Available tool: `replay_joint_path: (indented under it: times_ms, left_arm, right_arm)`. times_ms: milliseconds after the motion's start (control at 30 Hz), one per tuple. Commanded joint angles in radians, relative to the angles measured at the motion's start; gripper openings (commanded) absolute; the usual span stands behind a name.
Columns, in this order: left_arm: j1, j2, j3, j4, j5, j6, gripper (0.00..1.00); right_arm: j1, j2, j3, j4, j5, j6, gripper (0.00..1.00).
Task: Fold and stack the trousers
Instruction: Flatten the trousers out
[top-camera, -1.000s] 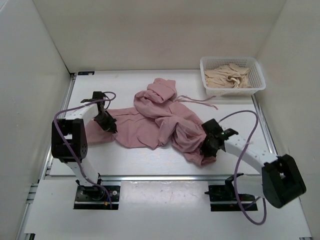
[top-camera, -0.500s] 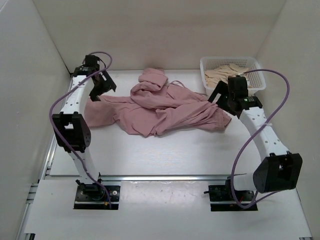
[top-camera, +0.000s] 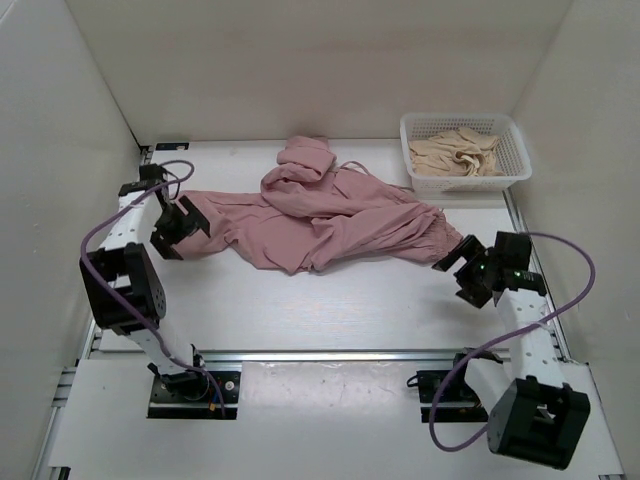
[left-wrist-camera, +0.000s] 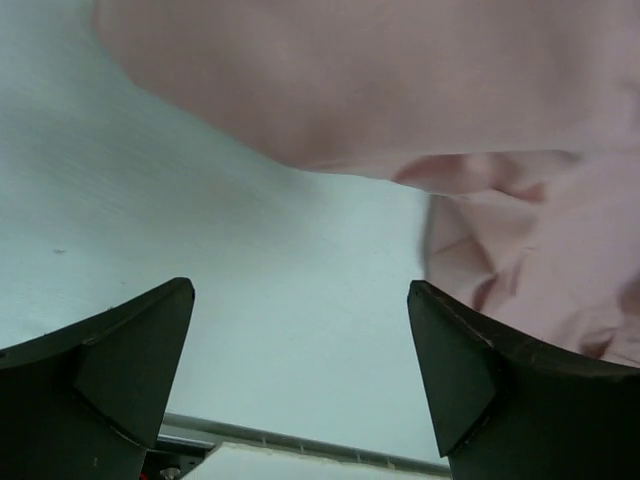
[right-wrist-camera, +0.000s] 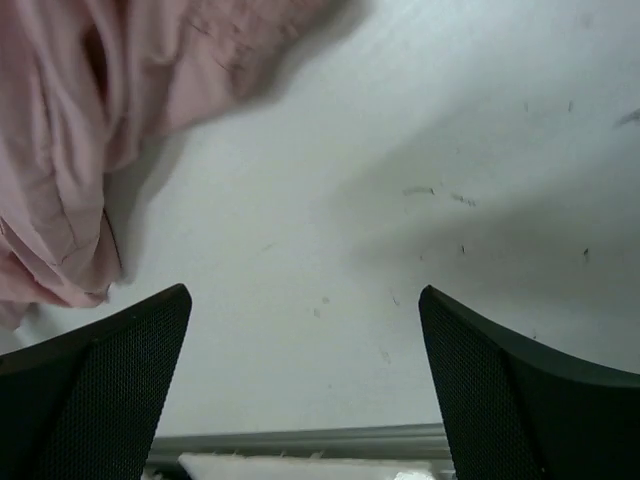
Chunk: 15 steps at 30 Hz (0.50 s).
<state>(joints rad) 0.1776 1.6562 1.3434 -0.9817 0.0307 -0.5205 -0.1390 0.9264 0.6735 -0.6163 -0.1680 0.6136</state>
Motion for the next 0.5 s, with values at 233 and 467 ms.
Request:
replay_joint_path:
  times_ms: [233,467]
  left_arm:
    - [0.092,0.16,-0.012,0.124,0.176,-0.033,1.0]
    - [0.102,0.28,0.054,0.133,0.176,-0.072,0.73]
  right_arm:
    - [-0.111,0.238,-0.04,0.329,-0.327,0.078,0.99]
    - [-0.076,0.389,0.129,0.383,-0.298,0.112,0.97]
